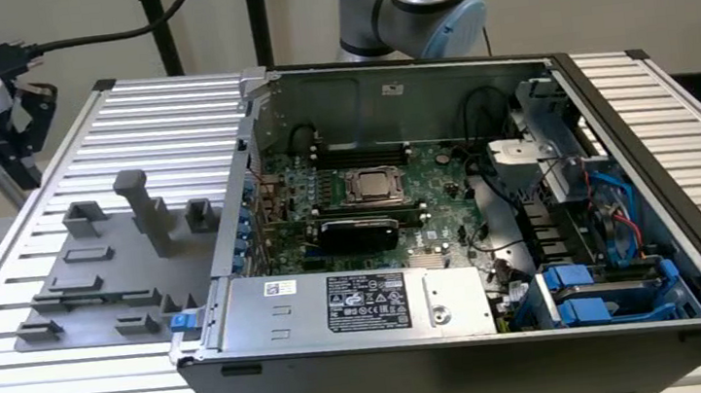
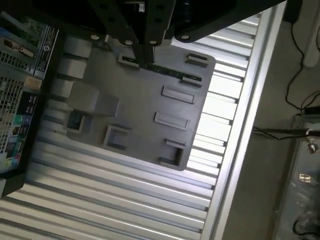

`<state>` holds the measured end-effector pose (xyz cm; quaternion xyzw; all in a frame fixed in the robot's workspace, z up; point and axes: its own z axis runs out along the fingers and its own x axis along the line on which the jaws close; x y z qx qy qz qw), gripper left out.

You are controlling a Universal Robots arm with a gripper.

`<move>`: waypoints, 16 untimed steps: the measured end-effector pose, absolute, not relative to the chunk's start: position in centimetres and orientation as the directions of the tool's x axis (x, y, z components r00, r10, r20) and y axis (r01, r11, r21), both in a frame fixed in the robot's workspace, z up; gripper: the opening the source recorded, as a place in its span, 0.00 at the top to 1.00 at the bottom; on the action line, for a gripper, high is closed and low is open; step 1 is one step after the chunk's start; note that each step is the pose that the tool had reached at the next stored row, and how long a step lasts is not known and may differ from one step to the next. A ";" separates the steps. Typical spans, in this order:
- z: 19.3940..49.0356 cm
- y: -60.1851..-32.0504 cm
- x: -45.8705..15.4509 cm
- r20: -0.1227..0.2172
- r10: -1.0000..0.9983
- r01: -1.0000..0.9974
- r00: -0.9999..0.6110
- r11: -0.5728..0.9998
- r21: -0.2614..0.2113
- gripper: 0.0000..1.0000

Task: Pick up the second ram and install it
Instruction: 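Pick up the second ram and move it above second insertion slot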

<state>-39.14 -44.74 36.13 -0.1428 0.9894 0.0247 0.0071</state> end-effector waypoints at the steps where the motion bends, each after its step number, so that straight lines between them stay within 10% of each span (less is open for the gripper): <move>1: 36.1 -44.7 -39.1 -0.021 -0.299 -0.299 -0.954 0.953 0.047 1.00; 16: 34.8 -44.7 -39.1 -0.021 -0.545 -0.546 -0.838 0.837 0.047 1.00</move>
